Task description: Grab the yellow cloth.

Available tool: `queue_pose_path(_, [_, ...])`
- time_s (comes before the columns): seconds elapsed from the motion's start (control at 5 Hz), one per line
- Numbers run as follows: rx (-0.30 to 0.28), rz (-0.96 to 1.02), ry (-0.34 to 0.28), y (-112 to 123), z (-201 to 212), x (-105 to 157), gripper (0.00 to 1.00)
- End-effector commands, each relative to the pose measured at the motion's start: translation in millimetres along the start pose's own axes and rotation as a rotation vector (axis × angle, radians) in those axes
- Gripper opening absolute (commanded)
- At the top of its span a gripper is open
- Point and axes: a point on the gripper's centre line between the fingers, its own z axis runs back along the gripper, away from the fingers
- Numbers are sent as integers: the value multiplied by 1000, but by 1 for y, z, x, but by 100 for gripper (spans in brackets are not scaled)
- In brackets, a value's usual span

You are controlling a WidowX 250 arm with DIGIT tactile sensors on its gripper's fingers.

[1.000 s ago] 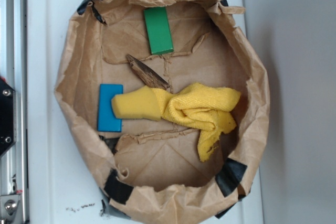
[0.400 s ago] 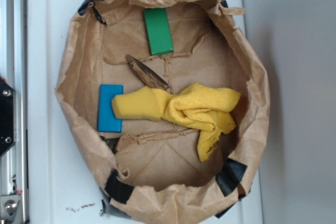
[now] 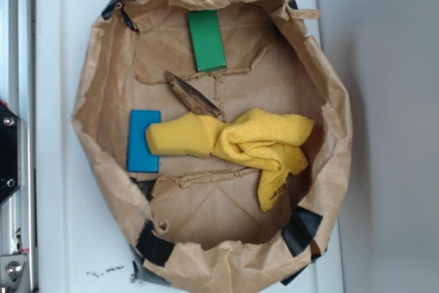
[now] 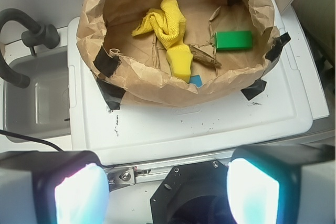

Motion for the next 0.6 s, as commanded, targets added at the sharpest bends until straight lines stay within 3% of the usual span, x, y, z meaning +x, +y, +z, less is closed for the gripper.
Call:
queue_pose_path(0.0, [3,-8,-16,0,2,2,100])
queue_pose_path(0.2, [3,45,-27,3,-8,5,100])
queue_pose_path(0.4, [13,50,-63,22,-28,25,100])
